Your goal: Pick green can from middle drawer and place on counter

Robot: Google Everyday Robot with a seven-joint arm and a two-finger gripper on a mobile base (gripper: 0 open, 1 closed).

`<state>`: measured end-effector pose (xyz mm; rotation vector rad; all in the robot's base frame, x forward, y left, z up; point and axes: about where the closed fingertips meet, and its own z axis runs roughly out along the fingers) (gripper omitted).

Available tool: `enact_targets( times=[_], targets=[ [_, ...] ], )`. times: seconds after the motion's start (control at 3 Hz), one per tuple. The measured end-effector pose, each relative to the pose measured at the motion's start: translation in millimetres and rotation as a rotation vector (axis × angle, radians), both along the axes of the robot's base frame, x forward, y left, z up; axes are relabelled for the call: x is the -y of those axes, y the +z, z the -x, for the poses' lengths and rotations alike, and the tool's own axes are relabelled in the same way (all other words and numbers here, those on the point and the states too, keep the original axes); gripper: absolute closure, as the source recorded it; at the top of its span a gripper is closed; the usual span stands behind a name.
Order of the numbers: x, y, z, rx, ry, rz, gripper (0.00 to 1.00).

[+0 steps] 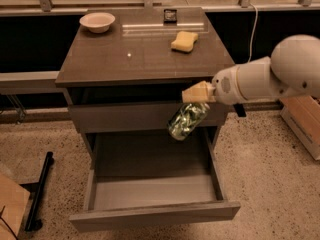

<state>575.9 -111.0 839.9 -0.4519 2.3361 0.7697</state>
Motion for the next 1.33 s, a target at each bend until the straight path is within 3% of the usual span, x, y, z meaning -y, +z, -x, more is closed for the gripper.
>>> enact_targets(
  times=[0.33, 0.67, 1.0, 1.33],
  targets=[
    [6, 58, -42, 0.105, -0.009, 0.1, 1.0],
    [-1, 99, -88, 0.169, 0.012, 0.191, 1.0],
    [-17, 110, -136, 0.173, 0.056, 0.285, 1.0],
    [-55, 146, -151, 0.229, 0.093, 0.269, 1.0]
  ],
)
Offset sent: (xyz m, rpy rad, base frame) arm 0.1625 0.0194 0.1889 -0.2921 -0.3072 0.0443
